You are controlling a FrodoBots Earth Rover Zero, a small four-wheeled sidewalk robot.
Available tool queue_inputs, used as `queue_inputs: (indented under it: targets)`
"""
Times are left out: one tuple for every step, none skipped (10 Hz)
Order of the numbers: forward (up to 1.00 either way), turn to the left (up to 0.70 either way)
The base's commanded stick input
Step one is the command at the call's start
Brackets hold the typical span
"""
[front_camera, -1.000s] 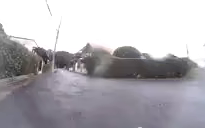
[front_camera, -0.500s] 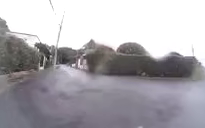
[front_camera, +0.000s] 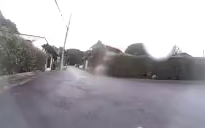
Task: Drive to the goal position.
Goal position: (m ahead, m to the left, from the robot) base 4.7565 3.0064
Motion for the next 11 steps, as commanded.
queue_inputs:
  targets:
    - [0.7,0.0]
    - [0.7,0.0]
    - [0.7,0.0]
    - [0.7,0.0]
    - [0.7,0.0]
    - [0.7,0.0]
    - [0.7,0.0]
    - [0.7,0.0]
    - [0.7,0.0]
    - [0.7,0.0]
    - [0.7,0.0]
